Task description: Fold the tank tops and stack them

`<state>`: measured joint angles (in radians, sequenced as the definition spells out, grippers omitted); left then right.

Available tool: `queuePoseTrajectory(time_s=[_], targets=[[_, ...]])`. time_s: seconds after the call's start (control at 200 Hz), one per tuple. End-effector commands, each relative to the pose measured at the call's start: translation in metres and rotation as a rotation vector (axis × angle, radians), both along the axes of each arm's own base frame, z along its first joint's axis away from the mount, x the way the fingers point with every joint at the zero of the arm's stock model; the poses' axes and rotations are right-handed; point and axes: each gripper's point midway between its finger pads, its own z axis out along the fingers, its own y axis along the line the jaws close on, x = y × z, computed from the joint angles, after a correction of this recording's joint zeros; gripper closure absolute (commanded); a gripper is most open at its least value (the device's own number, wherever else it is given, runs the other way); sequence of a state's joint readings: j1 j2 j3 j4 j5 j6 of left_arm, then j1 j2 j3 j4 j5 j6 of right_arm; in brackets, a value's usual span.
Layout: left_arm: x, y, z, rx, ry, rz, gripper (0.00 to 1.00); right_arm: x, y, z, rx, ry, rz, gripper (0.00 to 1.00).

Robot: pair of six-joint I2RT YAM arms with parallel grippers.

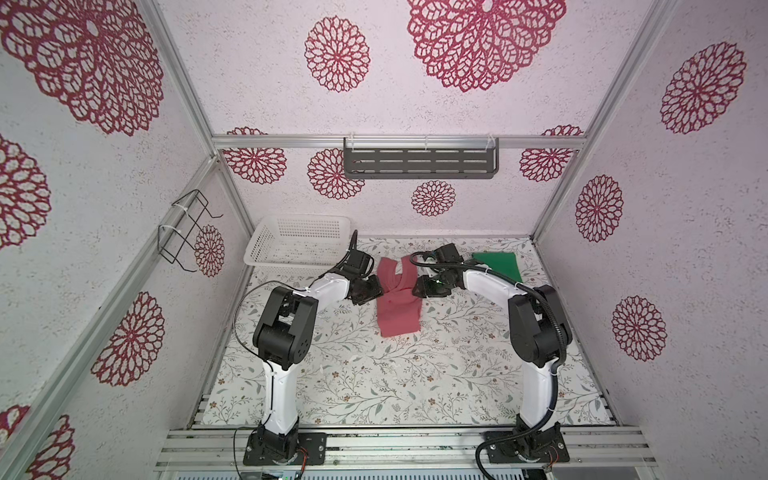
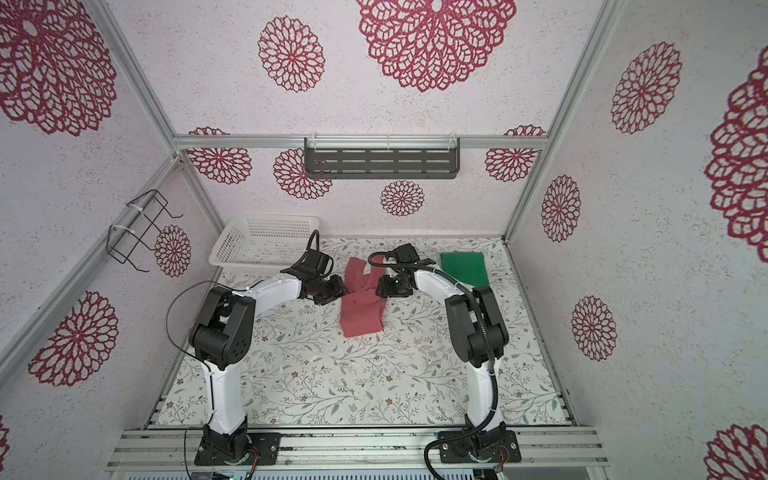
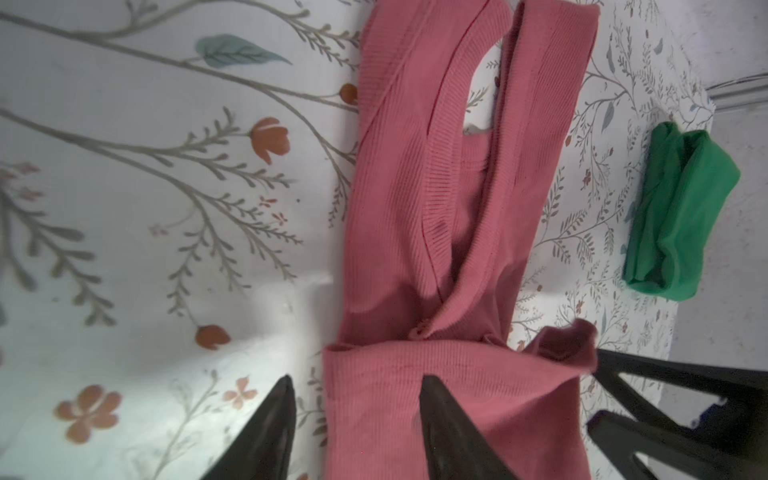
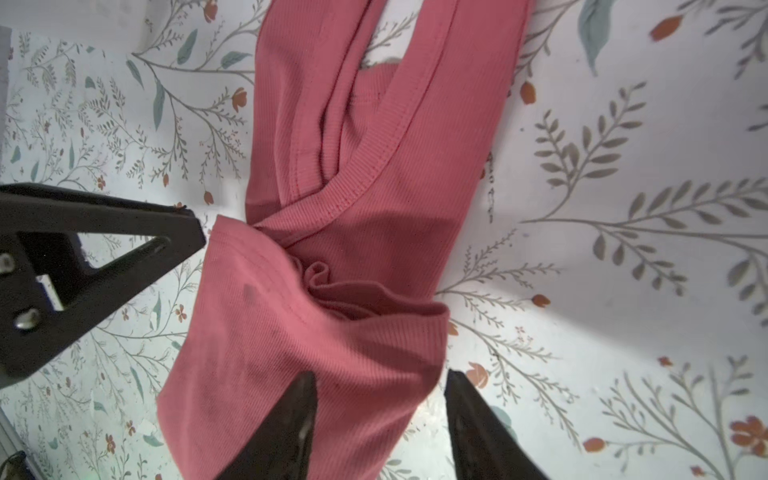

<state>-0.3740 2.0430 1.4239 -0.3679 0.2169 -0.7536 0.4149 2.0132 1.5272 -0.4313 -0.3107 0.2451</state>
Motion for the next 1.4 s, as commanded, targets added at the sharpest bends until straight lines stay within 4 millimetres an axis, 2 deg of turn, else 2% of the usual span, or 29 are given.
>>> queuePoseTrajectory(time_s=[0.0, 0.07, 0.11, 0.19, 0.24, 0.31, 0.445, 0.54, 0.711, 0.756, 0.766, 0.781, 0.841, 0.956, 1.101, 1.181, 1.191, 1.291, 1.391], targets=[[0.003, 0.009, 0.071, 0.001, -0.145, -0.003, 0.42, 0.002, -0.021, 0.061, 0.003, -0.145, -0.048, 0.35], [-0.018, 0.005, 0.079, -0.015, -0.152, 0.006, 0.46, -0.018, -0.023, 0.063, 0.053, -0.134, -0.066, 0.4], [-0.032, -0.001, 0.076, -0.032, -0.144, 0.009, 0.49, -0.033, -0.019, 0.06, 0.088, -0.117, -0.065, 0.45], [-0.056, -0.023, 0.069, -0.072, -0.117, -0.009, 0.52, -0.061, -0.002, 0.053, 0.181, -0.071, -0.037, 0.59], [-0.066, -0.036, 0.062, -0.088, -0.102, -0.021, 0.52, -0.074, 0.01, 0.048, 0.224, -0.05, -0.014, 0.64], [-0.072, -0.046, 0.05, -0.094, -0.087, -0.017, 0.52, -0.085, 0.02, 0.04, 0.258, -0.028, 0.003, 0.62], [-0.073, -0.059, 0.028, -0.095, -0.058, -0.019, 0.51, -0.088, 0.029, 0.025, 0.317, 0.0, -0.018, 0.43], [-0.075, -0.06, 0.005, -0.065, -0.015, -0.021, 0.51, -0.092, 0.04, 0.007, 0.322, 0.035, -0.018, 0.43], [-0.087, -0.05, -0.039, -0.002, 0.064, -0.014, 0.52, -0.096, 0.026, -0.033, 0.233, 0.068, -0.081, 0.69], [-0.088, -0.048, -0.042, 0.006, 0.071, -0.016, 0.52, -0.098, 0.021, -0.041, 0.204, 0.08, -0.094, 0.77], [-0.091, -0.046, -0.054, 0.023, 0.093, -0.015, 0.52, -0.099, 0.02, -0.043, 0.199, 0.081, -0.097, 0.78], [-0.092, -0.045, -0.059, 0.033, 0.101, -0.017, 0.52, -0.1, 0.018, -0.045, 0.193, 0.084, -0.1, 0.79], [-0.094, -0.04, -0.067, 0.061, 0.113, -0.016, 0.52, -0.103, 0.012, -0.053, 0.166, 0.091, -0.115, 0.86], [-0.095, -0.035, -0.071, 0.08, 0.12, -0.015, 0.53, -0.109, 0.001, -0.067, 0.113, 0.112, -0.137, 0.91], [-0.1, -0.034, -0.067, 0.106, 0.127, -0.035, 0.53, -0.118, -0.003, -0.077, 0.099, 0.149, -0.153, 0.92], [-0.116, -0.032, -0.071, 0.12, 0.157, -0.05, 0.53, -0.131, -0.007, -0.08, 0.085, 0.179, -0.161, 0.93], [-0.116, -0.033, -0.06, 0.109, 0.137, -0.052, 0.53, -0.133, -0.007, -0.08, 0.082, 0.184, -0.161, 0.93], [-0.138, -0.028, -0.051, 0.12, 0.147, -0.065, 0.53, -0.155, -0.008, -0.076, 0.065, 0.208, -0.158, 0.93], [-0.153, -0.019, -0.039, 0.13, 0.146, -0.067, 0.53, -0.176, 0.0, -0.067, 0.082, 0.226, -0.144, 0.92]])
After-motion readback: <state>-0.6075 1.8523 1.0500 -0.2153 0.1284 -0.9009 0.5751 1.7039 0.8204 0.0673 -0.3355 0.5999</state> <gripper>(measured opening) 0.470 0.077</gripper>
